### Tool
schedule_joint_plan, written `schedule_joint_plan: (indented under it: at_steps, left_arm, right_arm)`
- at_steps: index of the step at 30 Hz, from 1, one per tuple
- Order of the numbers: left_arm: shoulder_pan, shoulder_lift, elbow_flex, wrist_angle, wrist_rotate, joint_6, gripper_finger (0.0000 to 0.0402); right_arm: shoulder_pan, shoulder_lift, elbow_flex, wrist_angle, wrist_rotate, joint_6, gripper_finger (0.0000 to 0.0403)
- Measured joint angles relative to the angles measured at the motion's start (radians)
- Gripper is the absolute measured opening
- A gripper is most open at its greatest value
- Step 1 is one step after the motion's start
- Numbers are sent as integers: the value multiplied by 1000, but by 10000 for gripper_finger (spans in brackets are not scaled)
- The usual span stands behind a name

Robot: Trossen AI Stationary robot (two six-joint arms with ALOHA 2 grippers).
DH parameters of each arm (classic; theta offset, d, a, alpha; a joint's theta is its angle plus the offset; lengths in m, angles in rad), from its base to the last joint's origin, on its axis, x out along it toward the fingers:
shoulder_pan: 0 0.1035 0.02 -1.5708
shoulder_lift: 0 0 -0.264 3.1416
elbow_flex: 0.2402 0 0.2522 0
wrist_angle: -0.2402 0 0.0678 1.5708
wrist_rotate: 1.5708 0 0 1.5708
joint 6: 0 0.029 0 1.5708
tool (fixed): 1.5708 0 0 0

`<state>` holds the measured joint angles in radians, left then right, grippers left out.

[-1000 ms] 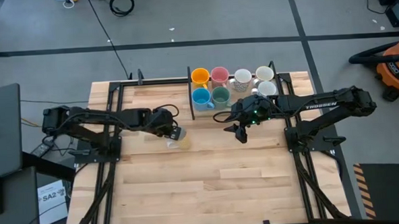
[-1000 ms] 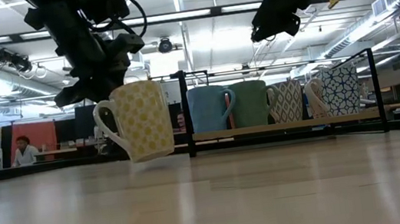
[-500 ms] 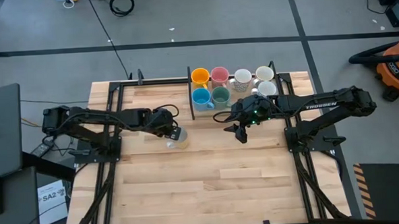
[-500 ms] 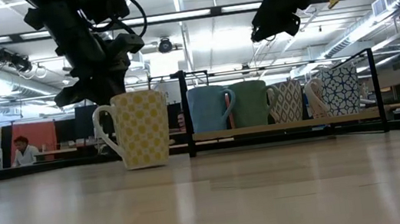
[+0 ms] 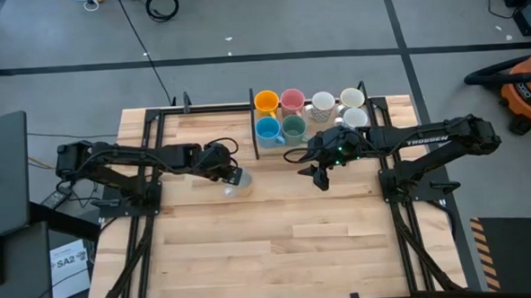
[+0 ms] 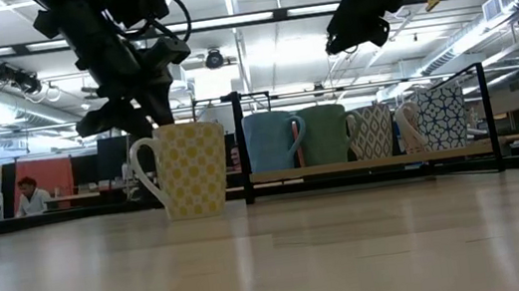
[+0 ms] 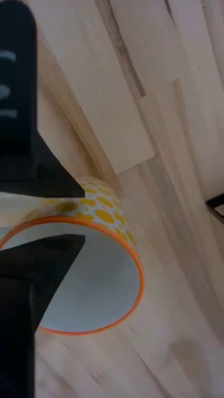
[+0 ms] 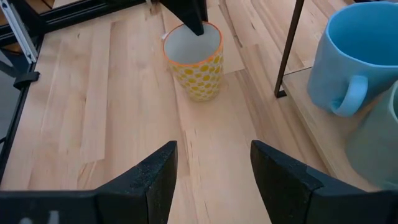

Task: Place coffee mugs
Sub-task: Put the yellow and white patterned mug on the shelf

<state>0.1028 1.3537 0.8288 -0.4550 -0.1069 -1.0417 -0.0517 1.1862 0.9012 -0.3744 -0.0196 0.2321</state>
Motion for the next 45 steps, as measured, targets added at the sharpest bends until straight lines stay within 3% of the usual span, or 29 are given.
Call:
schedule_joint_plan:
  at_steps: [8, 18, 32, 37, 42, 45]
  left_arm:
    - [2, 0, 0, -2, 0, 6, 162]
    - [11, -28, 0, 29, 46, 42, 161]
    - [-40, -38, -1, 47, 180, 5, 161]
    - [-70, -38, -1, 55, 182, 9, 160]
    - [-78, -62, -2, 52, 181, 119, 160]
    - [-78, -81, -2, 33, 180, 175, 160]
  right_arm:
    - [0, 0, 0, 88, 0, 0, 209]
    - [0, 15, 1, 266, 0, -19, 209]
    - [0, 153, 0, 333, -1, 0, 209]
    - [9, 235, 0, 428, -36, -72, 209]
    - [29, 323, 0, 592, -124, -169, 208]
    - [41, 370, 31, 606, -177, -209, 206]
